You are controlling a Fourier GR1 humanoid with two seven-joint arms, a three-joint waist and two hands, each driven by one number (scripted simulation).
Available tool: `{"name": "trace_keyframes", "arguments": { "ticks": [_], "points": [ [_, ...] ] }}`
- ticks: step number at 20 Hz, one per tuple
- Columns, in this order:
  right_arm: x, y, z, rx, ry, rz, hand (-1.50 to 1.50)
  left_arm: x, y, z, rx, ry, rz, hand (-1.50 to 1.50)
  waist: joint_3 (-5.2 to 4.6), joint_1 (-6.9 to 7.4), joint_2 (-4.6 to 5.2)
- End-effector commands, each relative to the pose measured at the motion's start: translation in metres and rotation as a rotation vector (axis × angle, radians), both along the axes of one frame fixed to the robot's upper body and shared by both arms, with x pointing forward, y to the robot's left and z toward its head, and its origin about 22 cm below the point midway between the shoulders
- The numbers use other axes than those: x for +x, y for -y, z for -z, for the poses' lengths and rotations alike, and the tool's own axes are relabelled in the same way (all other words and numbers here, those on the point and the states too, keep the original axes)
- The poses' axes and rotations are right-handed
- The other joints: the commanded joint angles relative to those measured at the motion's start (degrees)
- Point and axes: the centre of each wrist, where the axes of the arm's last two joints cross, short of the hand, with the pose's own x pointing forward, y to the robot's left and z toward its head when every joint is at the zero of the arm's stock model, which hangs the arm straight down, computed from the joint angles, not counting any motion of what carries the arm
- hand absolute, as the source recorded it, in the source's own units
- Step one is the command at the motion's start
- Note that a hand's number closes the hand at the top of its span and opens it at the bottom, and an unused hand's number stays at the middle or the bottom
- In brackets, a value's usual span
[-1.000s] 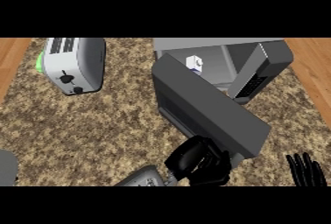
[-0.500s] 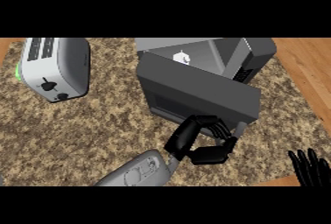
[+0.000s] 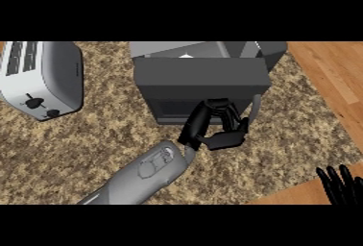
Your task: Pick up the milk, place it into the microwave and close the microwave
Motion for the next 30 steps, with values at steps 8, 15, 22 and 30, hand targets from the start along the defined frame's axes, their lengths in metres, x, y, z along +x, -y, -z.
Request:
{"name": "trace_keyframes", "arguments": {
  "ticks": [8,15,22,30],
  "points": [
    [0.0,0.002,-0.024,0.027,0.032,-0.071,-1.5,0.043,-0.002,-0.027,-0.083,0.038,-0.103,1.5,0.07,-3.76,1.16],
    [0.003,-0.001,-0.035,0.043,0.057,-0.114,-1.5,0.053,-0.005,-0.028,-0.106,0.047,-0.126,1.5,0.14,-4.81,1.67],
    [0.001,-0.002,-0.042,0.058,0.053,-0.157,-1.5,0.055,-0.005,-0.028,-0.124,0.064,-0.147,1.5,0.32,-5.97,1.96],
    [0.001,0.005,-0.058,0.031,0.087,-0.152,-1.5,0.059,-0.009,-0.021,-0.126,0.069,-0.161,1.5,0.28,-6.36,1.85]
  ]
}}
